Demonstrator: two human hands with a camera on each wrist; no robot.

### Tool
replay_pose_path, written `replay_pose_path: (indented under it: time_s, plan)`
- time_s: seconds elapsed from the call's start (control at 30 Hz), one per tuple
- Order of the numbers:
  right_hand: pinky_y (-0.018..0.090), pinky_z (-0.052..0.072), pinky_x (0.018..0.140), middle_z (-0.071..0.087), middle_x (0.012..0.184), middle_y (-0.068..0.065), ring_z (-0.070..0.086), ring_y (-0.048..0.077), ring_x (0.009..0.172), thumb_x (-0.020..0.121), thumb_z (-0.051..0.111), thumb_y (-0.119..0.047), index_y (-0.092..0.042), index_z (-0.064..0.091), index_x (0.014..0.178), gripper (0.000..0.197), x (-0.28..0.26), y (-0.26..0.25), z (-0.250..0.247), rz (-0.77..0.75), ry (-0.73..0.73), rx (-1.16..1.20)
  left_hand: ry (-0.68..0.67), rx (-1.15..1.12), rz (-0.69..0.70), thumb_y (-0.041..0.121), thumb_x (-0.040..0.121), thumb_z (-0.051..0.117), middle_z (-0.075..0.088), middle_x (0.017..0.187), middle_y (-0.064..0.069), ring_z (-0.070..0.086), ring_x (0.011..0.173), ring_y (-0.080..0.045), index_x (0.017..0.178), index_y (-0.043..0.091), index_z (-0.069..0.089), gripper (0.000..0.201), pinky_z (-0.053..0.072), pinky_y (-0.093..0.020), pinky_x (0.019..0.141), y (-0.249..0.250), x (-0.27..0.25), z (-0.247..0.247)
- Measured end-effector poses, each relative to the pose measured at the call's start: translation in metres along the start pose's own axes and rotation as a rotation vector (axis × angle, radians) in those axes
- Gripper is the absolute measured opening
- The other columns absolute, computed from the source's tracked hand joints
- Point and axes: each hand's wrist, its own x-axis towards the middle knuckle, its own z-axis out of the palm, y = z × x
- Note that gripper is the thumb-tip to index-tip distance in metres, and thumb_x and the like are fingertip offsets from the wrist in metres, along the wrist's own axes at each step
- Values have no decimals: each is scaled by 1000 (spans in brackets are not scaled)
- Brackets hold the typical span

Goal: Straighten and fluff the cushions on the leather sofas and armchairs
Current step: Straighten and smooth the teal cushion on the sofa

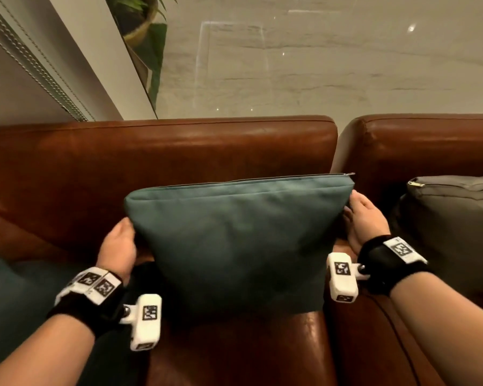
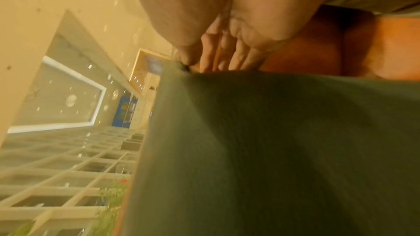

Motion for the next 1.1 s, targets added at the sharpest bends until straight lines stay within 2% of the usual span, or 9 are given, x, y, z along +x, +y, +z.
replay_pose_path:
  time_s: [0.13, 0.27, 0.43, 0.5, 0.57, 0.67, 0.8, 0.97, 1.1]
  plan:
    - [47, 58, 86, 75, 95, 8, 70, 26, 94, 85, 69, -37, -33, 74, 83, 6, 9, 19, -1, -92, 196, -194, 203, 199, 127, 21, 99, 49, 57, 79, -4, 51, 65, -18, 93, 18, 59, 12, 42, -20, 42, -8, -5, 14]
    - [45, 56, 86, 68, 78, -1, 69, 31, 94, 87, 68, -35, -28, 66, 67, 21, 16, 6, -7, -135, 366, -349, 331, 104, 85, 30, 94, 56, 57, 86, -10, 51, 77, -22, 88, 18, 60, 14, 47, -33, 67, -15, 8, 9]
    - [33, 49, 93, 71, 103, 5, 66, 25, 103, 94, 52, -44, -10, 68, 103, 39, 8, 11, 9, -21, 254, -196, 255, 123, 56, 44, 98, 43, 63, 112, -12, 59, 102, -32, 119, 20, 57, 35, 50, -43, 89, -13, 2, 20]
    - [43, 51, 97, 74, 106, 3, 68, 26, 105, 80, 59, -59, -20, 70, 111, 51, 17, 26, 2, 27, 217, -141, 181, 113, -65, 52, 97, 35, 58, 129, -16, 55, 118, -39, 130, 22, 53, 48, 44, -54, 101, -22, -1, 21]
    - [44, 52, 95, 73, 106, 3, 68, 26, 104, 79, 62, -60, -25, 71, 102, 43, 21, 38, -8, 8, 224, -171, 173, 40, -105, 51, 98, 35, 57, 133, -16, 51, 125, -38, 133, 15, 55, 53, 38, -49, 109, -29, -7, 22]
    - [40, 54, 90, 72, 99, 8, 66, 24, 96, 91, 63, -40, -27, 68, 86, 15, 0, 29, -2, -56, 243, -280, 203, 95, -32, 38, 102, 38, 59, 130, -10, 52, 123, -28, 131, 9, 57, 45, 36, -32, 101, -32, -18, 22]
    - [18, 43, 59, 63, 81, 5, 57, 17, 74, 94, 61, -37, -21, 59, 78, 22, -1, 16, -8, -169, 352, -400, 262, 19, -45, 46, 97, 47, 63, 101, -1, 56, 97, -18, 116, 12, 68, 44, 39, -28, 85, -29, -18, 20]
    - [31, 52, 71, 63, 77, -1, 63, 19, 77, 93, 62, -35, -23, 62, 81, 17, -8, 22, -6, -110, 431, -195, 306, -31, -78, 50, 93, 52, 65, 97, 0, 60, 97, -19, 111, 16, 71, 43, 41, -27, 86, -34, -14, 19]
    - [48, 53, 93, 68, 102, 12, 64, 29, 102, 97, 56, -33, -25, 63, 87, 14, -10, 29, -1, -36, 343, 41, 266, -74, -72, 60, 88, 50, 69, 106, -6, 63, 105, -27, 109, 23, 71, 47, 47, -40, 100, -43, -8, 15]
